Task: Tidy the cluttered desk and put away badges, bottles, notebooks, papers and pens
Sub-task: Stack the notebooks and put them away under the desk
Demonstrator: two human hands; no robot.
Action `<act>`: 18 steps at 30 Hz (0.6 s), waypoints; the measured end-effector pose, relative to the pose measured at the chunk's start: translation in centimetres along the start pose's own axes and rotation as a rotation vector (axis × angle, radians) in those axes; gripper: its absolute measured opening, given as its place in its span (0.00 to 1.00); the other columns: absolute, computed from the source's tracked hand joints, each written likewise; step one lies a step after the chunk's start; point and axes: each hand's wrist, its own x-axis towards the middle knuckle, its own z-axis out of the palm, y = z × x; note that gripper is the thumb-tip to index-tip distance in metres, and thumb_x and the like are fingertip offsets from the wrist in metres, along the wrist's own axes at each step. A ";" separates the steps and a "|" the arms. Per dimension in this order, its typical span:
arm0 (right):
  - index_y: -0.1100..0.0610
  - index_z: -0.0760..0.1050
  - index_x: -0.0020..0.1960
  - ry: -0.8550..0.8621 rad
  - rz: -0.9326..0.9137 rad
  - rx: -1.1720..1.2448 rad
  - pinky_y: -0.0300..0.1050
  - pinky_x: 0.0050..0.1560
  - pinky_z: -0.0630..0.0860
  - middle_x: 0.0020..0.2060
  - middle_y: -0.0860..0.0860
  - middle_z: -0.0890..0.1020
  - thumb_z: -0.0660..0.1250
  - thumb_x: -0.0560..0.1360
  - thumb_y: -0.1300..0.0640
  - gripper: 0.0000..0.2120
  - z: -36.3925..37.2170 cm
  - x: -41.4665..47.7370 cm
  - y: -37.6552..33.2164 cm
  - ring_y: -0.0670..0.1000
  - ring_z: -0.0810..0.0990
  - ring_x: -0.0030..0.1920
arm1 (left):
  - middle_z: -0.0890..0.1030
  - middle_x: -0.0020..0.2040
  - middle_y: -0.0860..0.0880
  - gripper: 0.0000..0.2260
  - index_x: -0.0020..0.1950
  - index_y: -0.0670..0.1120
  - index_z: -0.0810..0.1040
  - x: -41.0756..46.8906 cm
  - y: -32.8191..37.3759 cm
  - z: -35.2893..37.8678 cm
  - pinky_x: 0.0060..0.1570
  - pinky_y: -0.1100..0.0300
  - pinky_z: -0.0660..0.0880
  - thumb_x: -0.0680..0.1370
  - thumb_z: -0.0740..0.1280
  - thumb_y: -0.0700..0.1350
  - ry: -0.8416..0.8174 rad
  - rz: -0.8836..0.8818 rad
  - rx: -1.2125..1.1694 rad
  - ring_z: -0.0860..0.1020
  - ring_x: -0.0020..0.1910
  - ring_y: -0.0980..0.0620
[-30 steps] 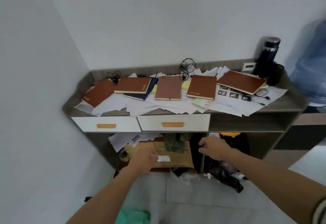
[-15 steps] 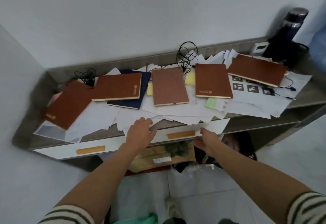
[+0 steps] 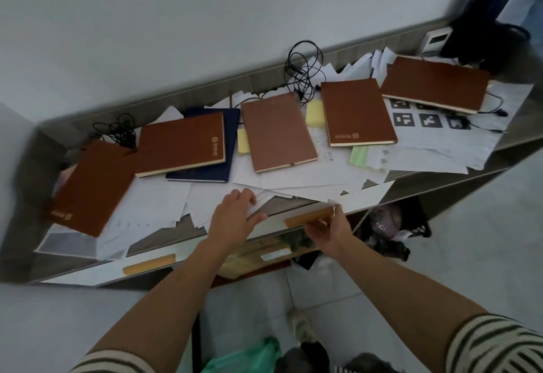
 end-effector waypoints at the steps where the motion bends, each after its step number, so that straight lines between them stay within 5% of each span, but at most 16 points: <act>1: 0.60 0.70 0.67 0.007 -0.004 -0.010 0.53 0.46 0.81 0.54 0.62 0.78 0.59 0.79 0.38 0.29 -0.2 -0.1 0.0 0.60 0.80 0.52 | 0.72 0.49 0.50 0.15 0.54 0.49 0.71 0.0 -0.1 0.1 0.43 0.56 0.69 0.76 0.68 0.57 -0.001 0.003 -0.003 0.71 0.48 0.48; 13: 0.62 0.68 0.68 0.002 0.010 -0.074 0.51 0.35 0.80 0.49 0.62 0.79 0.55 0.81 0.40 0.28 -6.2 -3.9 2.1 0.59 0.80 0.44 | 0.76 0.52 0.46 0.12 0.58 0.46 0.73 -3.2 2.0 1.9 0.47 0.51 0.74 0.78 0.65 0.50 0.176 -0.033 0.067 0.74 0.51 0.45; 18: 0.62 0.67 0.70 -0.017 0.009 -0.114 0.51 0.35 0.79 0.48 0.61 0.79 0.53 0.82 0.40 0.28 -8.3 -5.3 2.8 0.58 0.80 0.44 | 0.78 0.43 0.50 0.15 0.48 0.49 0.76 -8.4 2.5 4.1 0.40 0.56 0.73 0.78 0.59 0.59 -0.033 -0.031 -0.087 0.76 0.40 0.51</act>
